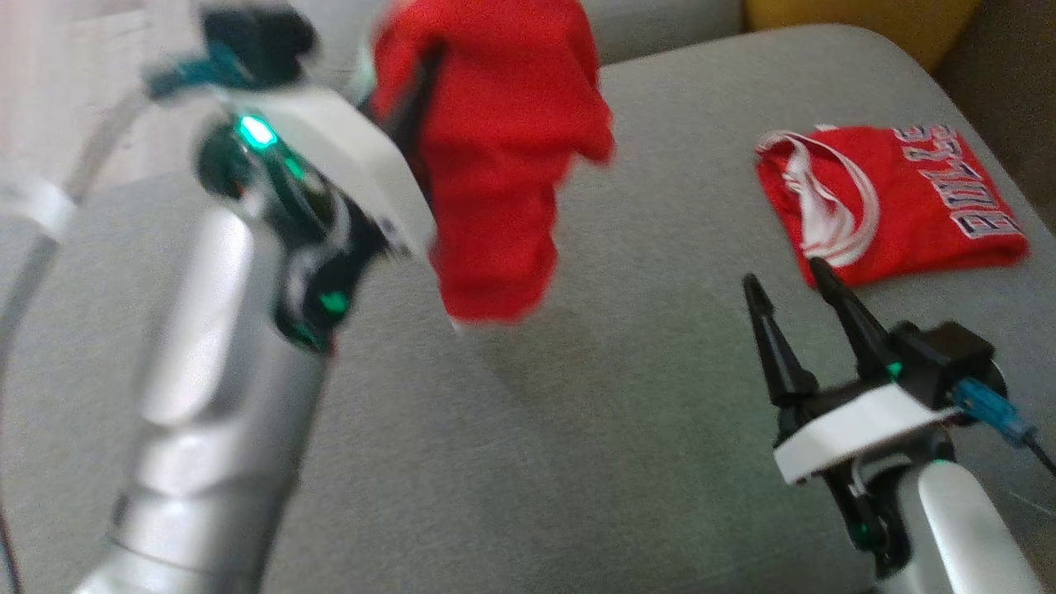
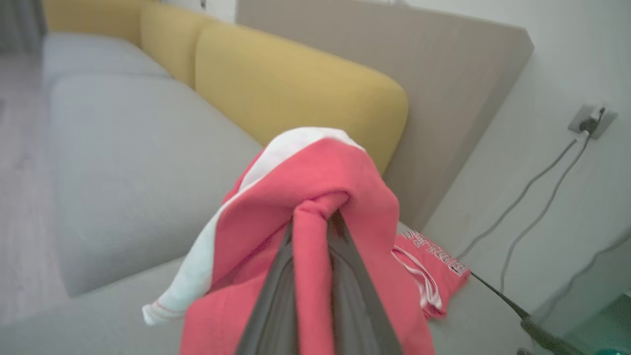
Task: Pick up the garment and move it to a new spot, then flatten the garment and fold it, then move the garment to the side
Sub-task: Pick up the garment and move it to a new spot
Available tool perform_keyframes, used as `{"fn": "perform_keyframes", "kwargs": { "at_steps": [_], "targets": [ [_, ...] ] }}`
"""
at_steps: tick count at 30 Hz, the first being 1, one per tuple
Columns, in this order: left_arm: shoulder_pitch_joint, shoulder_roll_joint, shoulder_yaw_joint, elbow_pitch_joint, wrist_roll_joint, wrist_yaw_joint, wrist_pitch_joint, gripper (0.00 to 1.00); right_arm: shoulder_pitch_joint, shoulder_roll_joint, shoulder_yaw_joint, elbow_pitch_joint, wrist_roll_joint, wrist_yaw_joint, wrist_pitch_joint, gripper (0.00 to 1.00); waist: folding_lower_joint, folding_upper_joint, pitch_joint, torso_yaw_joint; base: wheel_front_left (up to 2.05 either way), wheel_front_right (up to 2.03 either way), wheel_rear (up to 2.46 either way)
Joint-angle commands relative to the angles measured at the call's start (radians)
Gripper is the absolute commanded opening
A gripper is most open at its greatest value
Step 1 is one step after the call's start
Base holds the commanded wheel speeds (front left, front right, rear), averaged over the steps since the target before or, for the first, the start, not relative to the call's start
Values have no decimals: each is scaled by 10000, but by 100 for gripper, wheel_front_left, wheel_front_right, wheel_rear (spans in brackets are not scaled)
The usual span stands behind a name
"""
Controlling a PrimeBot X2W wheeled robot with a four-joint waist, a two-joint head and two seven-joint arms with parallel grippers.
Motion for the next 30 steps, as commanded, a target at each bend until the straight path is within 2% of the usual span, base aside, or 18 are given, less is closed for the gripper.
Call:
{"fn": "perform_keyframes", "kwargs": {
  "at_steps": [1,7,8,9,10,13,16,19,24,30],
  "targets": [
    [81,130,118,102,20,-67,-258,0,-659,-46,345,-276,70,-9,-121,100,0,-1,310,-499,0,0,0],
    [998,-59,-537,2324,623,-144,-1601,0,-1228,8,681,39,183,-9,-325,100,0,-1,574,-863,0,0,0],
    [1086,-78,-658,2686,717,-161,-1749,40,-1282,8,692,88,187,-9,-361,100,0,-1,586,-848,0,0,0],
    [1146,-87,-780,3003,766,-203,-1864,91,-1321,0,697,139,188,-9,-393,100,0,-1,581,-817,0,0,0],
    [1174,-91,-817,3263,810,-216,-2039,100,-1335,-12,684,185,183,-9,-417,100,0,-1,560,-761,0,0,0],
    [1207,-137,-655,3701,766,-175,-2744,100,-1262,-65,530,262,140,-9,-442,100,0,-1,424,-478,0,0,0],
    [1346,-8,-334,3576,879,-26,-3962,100,-1073,-153,326,304,117,-9,-414,100,0,-1,186,-104,0,0,0],
    [1826,283,1,3132,1050,100,-5324,100,-785,-207,68,286,88,-9,-362,100,0,-1,-77,300,0,0,0],
    [3181,828,592,2265,1304,555,-7182,100,-161,-185,-353,236,48,-9,-214,100,0,-1,-461,873,0,0,0],
    [4742,1343,1081,1214,1586,995,-7844,100,329,-39,-604,194,-18,-9,-91,100,0,-1,-671,1186,0,0,0]
  ]
}}
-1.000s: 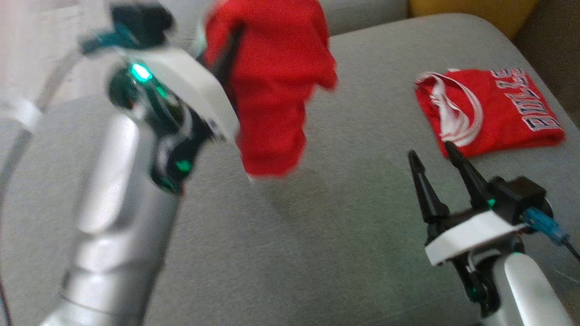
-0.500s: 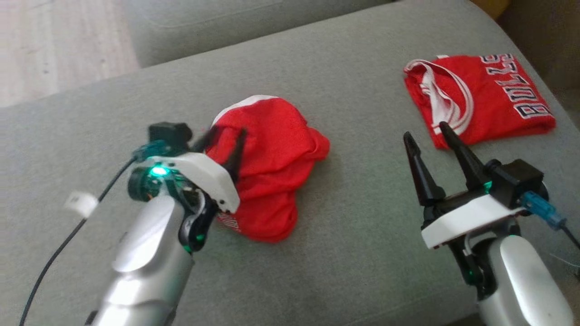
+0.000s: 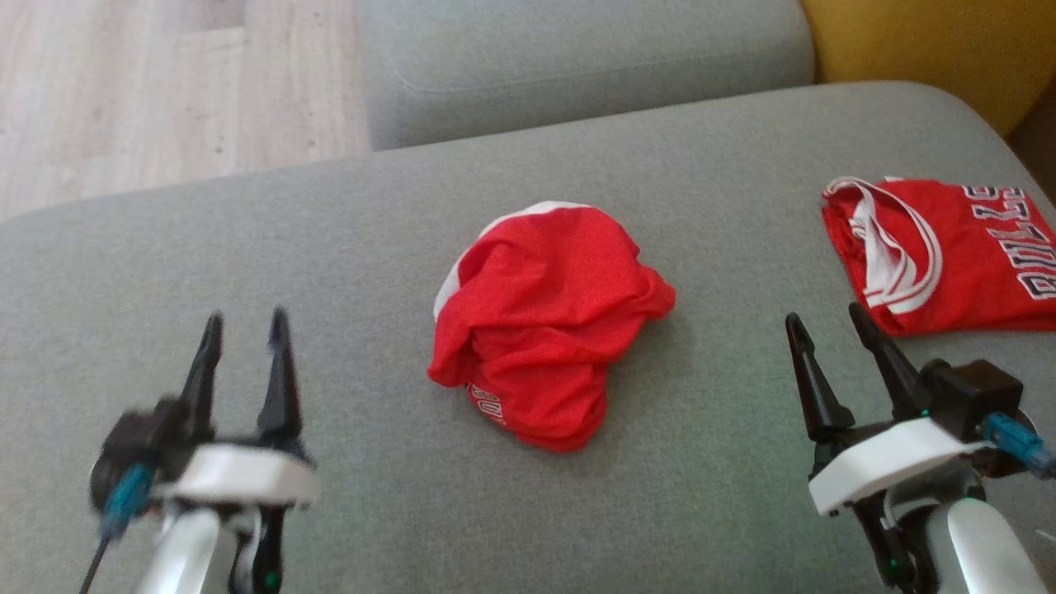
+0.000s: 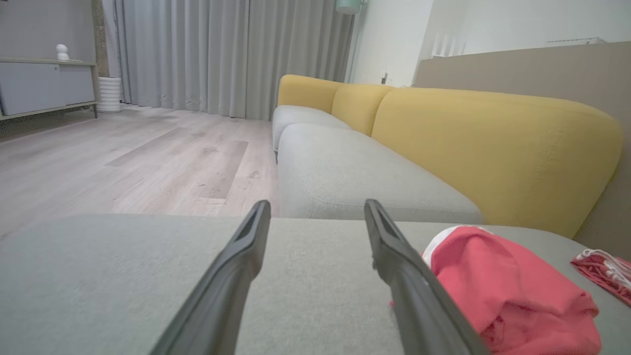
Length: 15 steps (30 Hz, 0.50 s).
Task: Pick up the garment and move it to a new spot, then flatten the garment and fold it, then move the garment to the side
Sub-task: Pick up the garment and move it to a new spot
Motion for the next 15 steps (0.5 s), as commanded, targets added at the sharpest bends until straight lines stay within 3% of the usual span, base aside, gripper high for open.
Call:
{"fn": "perform_keyframes", "kwargs": {
  "at_steps": [1,8,15],
  "targets": [
    [-257,314,462,-455,138,102,-127,100,-200,-10,134,-378,-102,-9,-10,100,1,-1,-118,121,0,0,0],
    [1534,525,1136,-1431,112,554,-238,100,124,122,6,-258,-121,-9,22,100,1,-1,-275,203,0,0,0],
    [2049,570,1149,-1953,197,723,-211,100,165,204,-61,-292,-163,-9,51,100,1,-1,-175,283,0,0,0]
  ]
}}
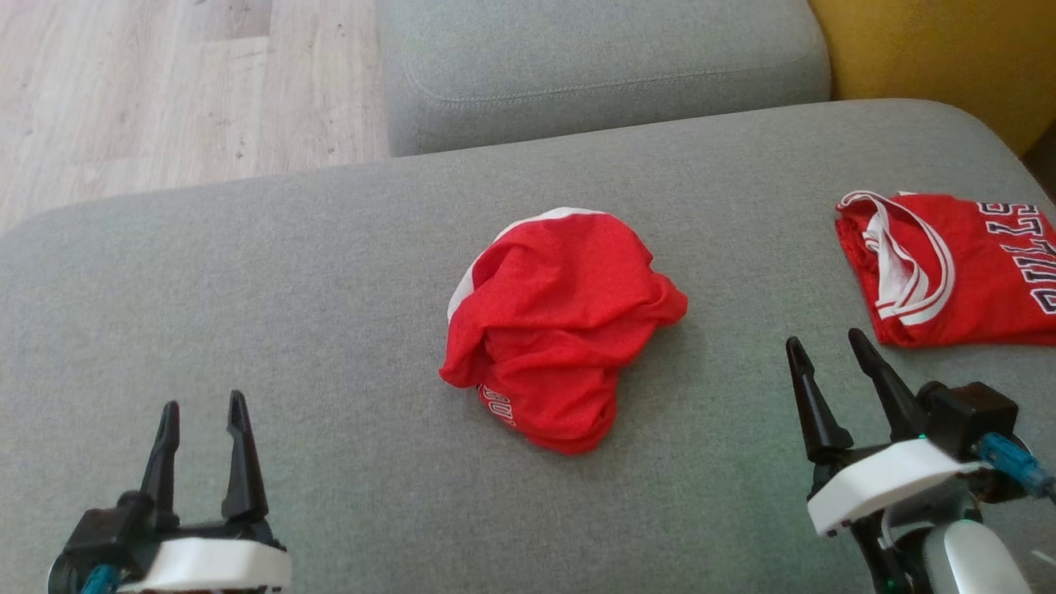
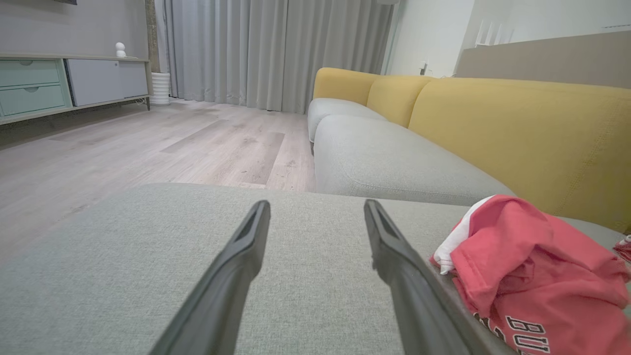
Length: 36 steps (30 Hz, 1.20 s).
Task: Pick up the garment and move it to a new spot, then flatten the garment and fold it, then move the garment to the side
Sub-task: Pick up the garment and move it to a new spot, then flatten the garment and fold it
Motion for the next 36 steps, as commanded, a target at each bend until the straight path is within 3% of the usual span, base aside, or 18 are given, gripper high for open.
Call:
{"fn": "perform_keyframes", "kwargs": {
  "at_steps": [1,12,18,22,26,32,36],
  "targets": [
    [-381,286,365,-328,109,68,-22,100,-283,-55,155,-353,-78,-9,-5,100,0,-1,18,6,0,0,0],
    [-488,310,236,-599,107,223,263,100,-597,-191,617,-487,-186,-9,109,100,0,-1,319,81,0,0,0],
    [-950,308,29,-780,179,157,390,100,-2366,-515,2839,-297,-342,-9,664,100,0,-1,923,429,0,0,0],
    [-1427,117,-268,-730,235,56,438,100,-3986,-612,4760,797,-491,-9,1301,100,0,-1,1392,851,0,0,0],
    [-1942,-151,-649,-483,309,-127,405,100,-5204,-628,5830,2201,-571,-9,1723,100,0,-1,1758,1389,0,0,0],
    [-2493,-465,-985,-14,342,-366,278,100,-6220,-670,6624,3762,-677,-9,1938,100,0,-1,2056,1908,0,0,0],
    [-2804,-641,-1129,347,343,-532,162,100,-6636,-467,6544,4899,-671,-9,2001,100,0,-1,2148,2162,0,0,0]
  ]
}}
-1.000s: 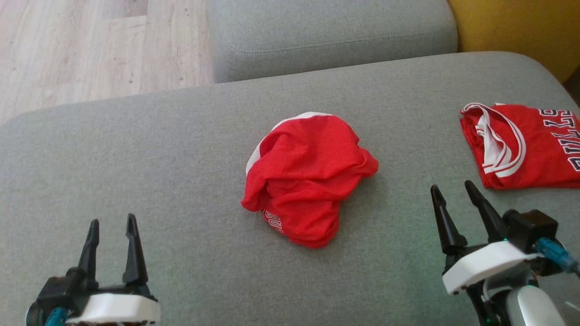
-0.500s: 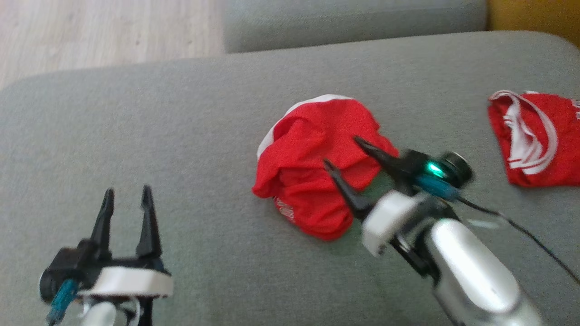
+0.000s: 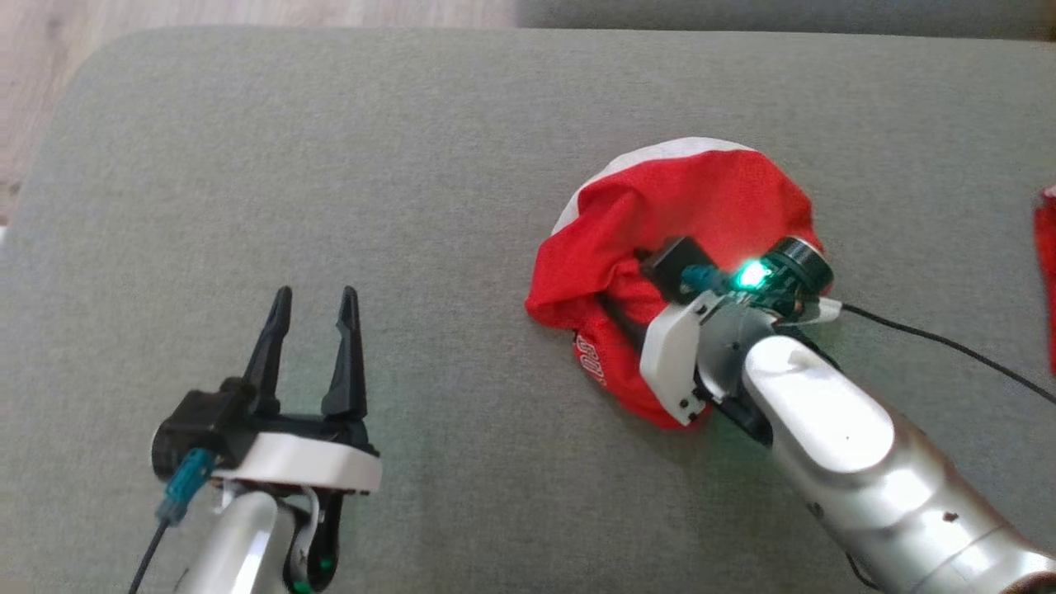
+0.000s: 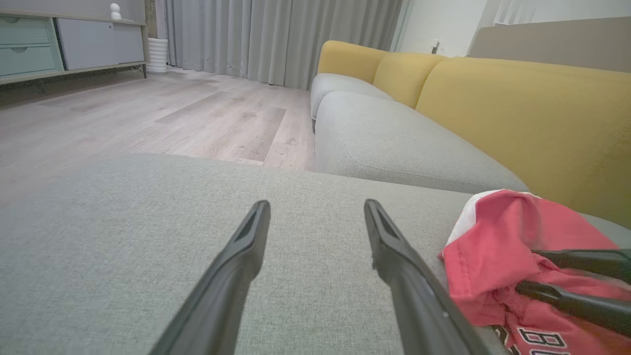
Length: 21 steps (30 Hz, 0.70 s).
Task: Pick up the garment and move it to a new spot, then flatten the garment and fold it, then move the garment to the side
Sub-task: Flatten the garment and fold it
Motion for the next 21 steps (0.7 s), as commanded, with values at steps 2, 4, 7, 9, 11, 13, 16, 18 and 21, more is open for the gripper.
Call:
{"fn": "perform_keyframes", "kwargs": {
  "at_steps": [2,4,7,9,11,13,16,18,21],
  "targets": [
    [-500,65,288,-143,68,-96,-152,100,-306,323,-240,97,60,-7,-170,0,-3,0,83,154,0,0,0],
    [-560,31,269,-19,73,-148,-197,100,-404,491,-481,477,72,-7,-245,0,-3,0,57,176,0,0,0],
    [-597,2,274,129,76,-194,-251,100,-533,715,-816,731,67,-7,-553,0,-3,0,-40,168,0,0,0],
    [-598,9,297,206,75,-216,-277,100,-630,851,-1052,766,132,-7,-870,0,-3,0,-122,134,0,0,0],
    [-591,39,338,277,81,-237,-307,100,-810,1042,-1229,628,451,-7,-1304,0,-3,0,-249,52,0,0,0],
    [-589,56,371,288,88,-243,-323,100,-1011,1133,-1213,334,851,-7,-1601,0,-3,0,-313,-31,0,0,0],
    [-563,76,422,281,95,-242,-342,100,-1371,1201,-1192,-442,1843,-7,-2060,0,-3,0,-388,-192,0,0,0],
    [-536,83,452,285,94,-239,-351,100,-1598,1211,-1266,-1127,2569,-7,-2420,0,-3,0,-441,-294,0,0,0],
    [-492,108,515,284,86,-231,-361,100,-1669,1214,-1755,-2028,3632,-7,-2918,0,-3,0,-501,-476,0,0,0]
  ]
}}
